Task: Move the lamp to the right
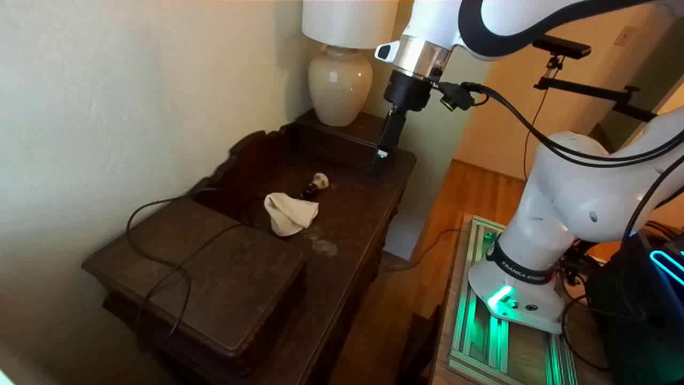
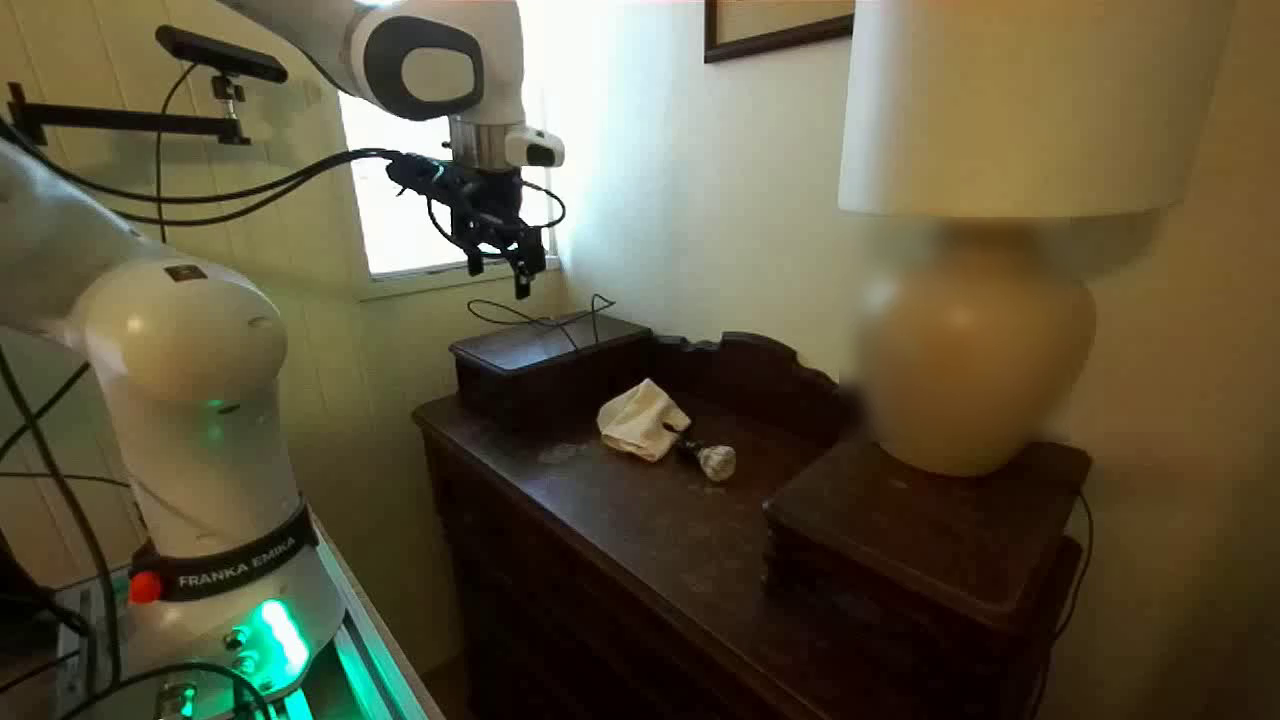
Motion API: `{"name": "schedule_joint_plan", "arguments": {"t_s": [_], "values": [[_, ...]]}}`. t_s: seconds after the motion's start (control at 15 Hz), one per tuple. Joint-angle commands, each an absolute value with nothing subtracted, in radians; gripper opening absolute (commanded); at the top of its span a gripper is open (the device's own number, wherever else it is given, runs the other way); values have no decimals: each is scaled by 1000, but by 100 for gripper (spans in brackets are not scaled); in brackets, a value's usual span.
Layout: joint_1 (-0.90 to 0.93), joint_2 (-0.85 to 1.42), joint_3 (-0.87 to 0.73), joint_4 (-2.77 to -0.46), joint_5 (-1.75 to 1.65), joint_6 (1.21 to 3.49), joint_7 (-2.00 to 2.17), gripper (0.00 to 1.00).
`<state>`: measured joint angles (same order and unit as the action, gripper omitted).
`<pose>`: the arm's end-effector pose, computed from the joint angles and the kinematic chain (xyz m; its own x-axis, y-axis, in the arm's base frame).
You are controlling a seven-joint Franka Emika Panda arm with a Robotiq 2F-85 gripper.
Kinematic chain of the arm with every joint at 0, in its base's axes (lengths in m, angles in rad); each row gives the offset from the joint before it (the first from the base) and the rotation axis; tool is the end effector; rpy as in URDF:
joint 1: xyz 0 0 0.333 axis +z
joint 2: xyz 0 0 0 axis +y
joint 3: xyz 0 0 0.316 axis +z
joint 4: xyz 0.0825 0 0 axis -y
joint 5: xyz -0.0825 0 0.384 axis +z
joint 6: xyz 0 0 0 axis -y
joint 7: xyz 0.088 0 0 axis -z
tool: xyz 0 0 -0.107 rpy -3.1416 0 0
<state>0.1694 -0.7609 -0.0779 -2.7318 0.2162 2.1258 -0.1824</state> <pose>0.3292 0.0404 0.4538 0.9697 0.1669 0.1782 0.2047 -0.9536 -0.2209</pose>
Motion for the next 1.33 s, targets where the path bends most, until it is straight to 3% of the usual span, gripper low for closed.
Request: {"name": "schedule_joint_plan", "arguments": {"t_s": [0.0, 0.4, 1.27], "values": [[158, -760, -68, -2729, 224, 2121, -189, 100], [158, -760, -68, -2729, 224, 2121, -189, 100], [-73, -579, -36, -2672, 183, 2195, 121, 100]]}}
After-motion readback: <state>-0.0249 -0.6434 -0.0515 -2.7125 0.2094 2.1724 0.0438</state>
